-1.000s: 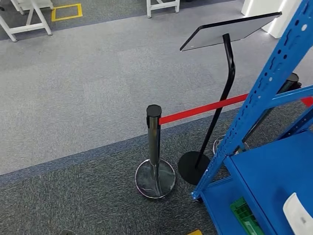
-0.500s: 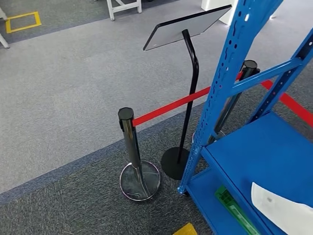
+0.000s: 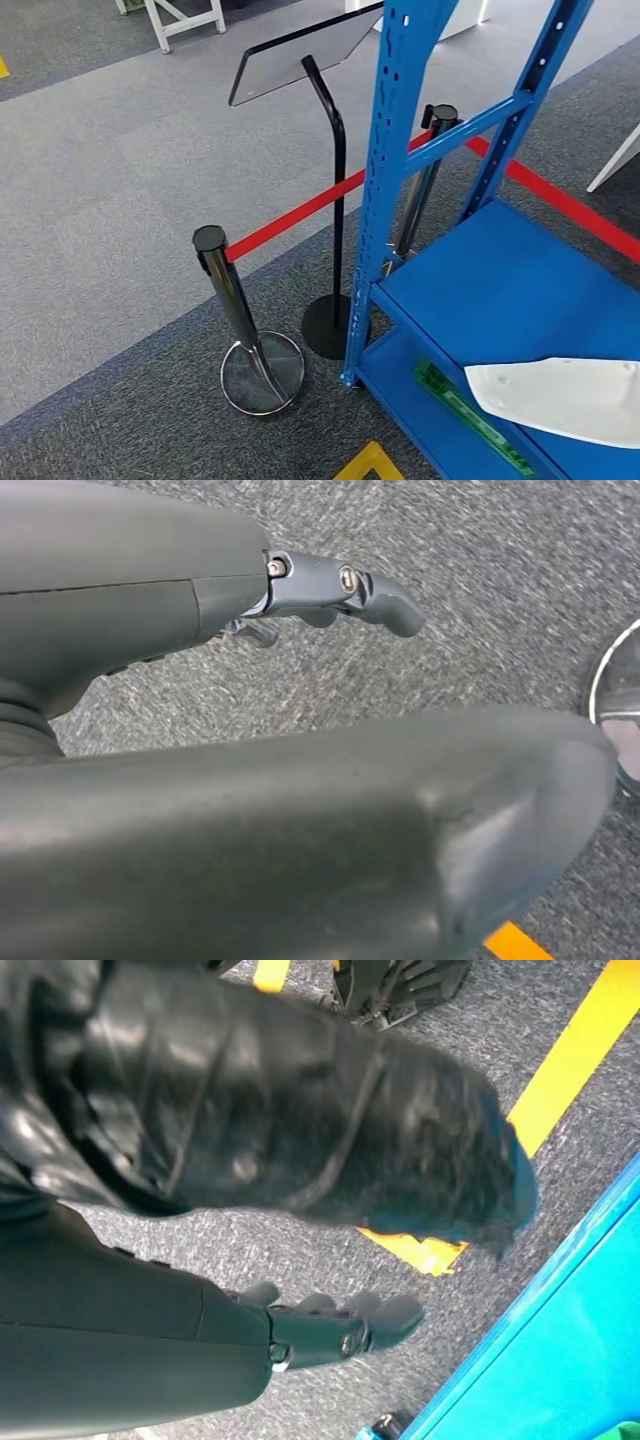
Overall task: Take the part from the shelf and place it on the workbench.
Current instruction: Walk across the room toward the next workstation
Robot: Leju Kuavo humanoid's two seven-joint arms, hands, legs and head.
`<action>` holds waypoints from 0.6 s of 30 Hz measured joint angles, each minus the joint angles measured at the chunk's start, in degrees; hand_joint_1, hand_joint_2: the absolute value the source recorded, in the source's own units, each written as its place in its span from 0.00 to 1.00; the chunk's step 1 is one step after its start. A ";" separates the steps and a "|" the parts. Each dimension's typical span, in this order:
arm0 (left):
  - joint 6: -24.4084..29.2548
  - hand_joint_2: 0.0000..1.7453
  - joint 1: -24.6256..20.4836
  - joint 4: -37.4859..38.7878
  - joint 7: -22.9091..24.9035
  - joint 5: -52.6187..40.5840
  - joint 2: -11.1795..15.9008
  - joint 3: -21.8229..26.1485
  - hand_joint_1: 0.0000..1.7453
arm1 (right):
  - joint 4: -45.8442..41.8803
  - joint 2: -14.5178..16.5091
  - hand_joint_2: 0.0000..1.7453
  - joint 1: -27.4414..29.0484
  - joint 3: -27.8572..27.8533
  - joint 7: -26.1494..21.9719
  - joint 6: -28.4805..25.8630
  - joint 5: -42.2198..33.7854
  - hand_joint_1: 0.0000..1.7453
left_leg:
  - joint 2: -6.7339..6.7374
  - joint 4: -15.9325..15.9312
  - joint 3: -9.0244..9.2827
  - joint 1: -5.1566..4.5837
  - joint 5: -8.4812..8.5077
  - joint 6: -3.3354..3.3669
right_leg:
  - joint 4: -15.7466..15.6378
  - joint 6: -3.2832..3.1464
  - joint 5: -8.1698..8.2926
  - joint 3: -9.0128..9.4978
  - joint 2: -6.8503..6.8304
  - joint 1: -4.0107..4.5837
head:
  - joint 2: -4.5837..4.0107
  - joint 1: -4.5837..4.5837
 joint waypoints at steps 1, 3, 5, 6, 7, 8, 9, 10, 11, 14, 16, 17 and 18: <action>0.01 0.00 -0.07 0.00 0.01 -0.08 0.00 0.00 0.00 | -0.01 0.11 0.00 0.00 -0.79 -0.11 0.00 0.44 0.00 | 0.11 0.03 0.15 0.13 -0.14 -0.37 | 0.01 -0.42 0.09 -0.01 0.52 -0.02 | 0.00 -0.03; 0.02 0.00 -0.08 0.00 0.00 -0.22 -0.04 0.00 0.00 | -0.02 0.28 0.00 -0.09 -2.17 -0.33 -0.01 1.11 0.00 | -1.59 1.93 -0.36 0.40 -1.99 -1.01 | -0.13 -1.22 0.41 0.24 1.51 -0.17 | 0.00 -0.25; 0.03 0.00 0.04 0.00 0.01 -0.30 -0.11 0.02 0.00 | -0.02 0.42 0.00 -0.32 -3.24 -0.62 -0.02 1.69 0.00 | -4.15 8.41 -2.93 0.52 -6.00 -1.27 | -0.20 -1.74 0.71 0.22 2.65 -0.14 | 0.01 -0.57; 0.05 0.00 0.15 0.00 0.01 -0.31 -0.13 0.03 0.00 | -0.02 0.46 0.00 -0.44 -3.71 -0.82 -0.02 1.97 0.00 | -4.71 12.57 -4.71 0.52 -7.95 -1.25 | -0.18 -1.88 0.79 0.13 3.34 -0.02 | 0.00 -0.66; 0.07 0.00 0.24 0.00 0.01 -0.31 -0.12 0.05 0.00 | -0.02 0.50 0.00 -0.52 -4.14 -1.04 -0.02 2.22 0.00 | -4.94 15.84 -6.18 0.49 -9.05 -1.19 | -0.16 -1.95 0.82 0.06 4.09 0.11 | 0.00 -0.69; 0.08 0.00 0.30 0.00 0.01 -0.31 -0.11 0.06 0.00 | -0.02 0.52 0.00 -0.57 -4.55 -1.22 -0.02 2.42 0.00 | -5.04 17.39 -6.98 0.45 -9.00 -1.06 | -0.12 -1.98 0.84 0.05 4.86 0.23 | 0.00 -0.72; 0.09 0.00 0.30 0.00 0.01 -0.31 -0.10 0.07 0.00 | -0.01 0.54 0.00 -0.61 -4.90 -1.40 -0.02 2.56 0.00 | -5.17 16.60 -6.78 0.43 -7.68 -0.85 | -0.07 -1.99 0.85 0.08 5.63 0.32 | 0.00 -0.71; 0.09 0.00 0.28 0.00 0.01 -0.31 -0.11 0.07 0.00 | 0.01 0.56 0.00 -0.68 -5.22 -1.57 -0.02 2.67 0.00 | -5.51 13.70 -5.66 0.41 -5.44 -0.55 | -0.02 -1.99 0.85 0.14 6.41 0.40 | 0.01 -0.72; 0.10 0.00 0.27 0.00 0.00 -0.31 -0.08 0.08 0.00 | 0.05 0.63 0.00 -0.77 -5.52 -1.75 -0.01 2.78 0.00 | -6.53 9.57 -4.06 0.39 -2.98 -0.16 | 0.02 -1.98 0.85 0.15 7.14 0.42 | 0.00 -0.72; 0.13 0.00 0.23 0.00 -0.01 -0.31 0.02 0.13 0.00 | 0.21 0.85 0.00 -1.22 -6.01 -2.31 0.02 2.93 0.00 | -9.41 1.38 -0.90 0.30 -0.04 0.74 | 0.36 -1.38 0.90 -0.38 9.16 0.49 | -0.01 -0.68; 0.15 0.00 0.10 0.00 -0.01 -0.30 0.00 0.14 0.00 | 0.33 0.88 0.00 -1.26 -6.25 -2.50 0.06 2.95 0.00 | -8.77 0.74 -0.71 0.19 -0.12 1.01 | 0.34 -0.60 1.09 -1.00 10.09 0.29 | 0.00 -0.70; 0.16 0.00 0.01 0.00 -0.01 -0.30 -0.05 0.14 0.00 | 0.40 0.88 0.00 -1.21 -6.42 -2.55 0.10 2.94 0.00 | -8.21 0.38 -0.58 0.23 0.09 1.23 | 0.58 -0.28 0.91 -1.35 9.51 0.26 | 0.01 -0.66; 0.16 0.00 -0.04 0.00 -0.02 -0.29 -0.11 0.15 0.00 | 0.48 0.88 0.00 -1.21 -6.61 -2.59 0.18 2.93 0.00 | -7.56 -0.01 -0.43 0.32 0.27 1.56 | 1.63 0.02 0.13 -2.04 8.30 0.30 | 0.01 -0.51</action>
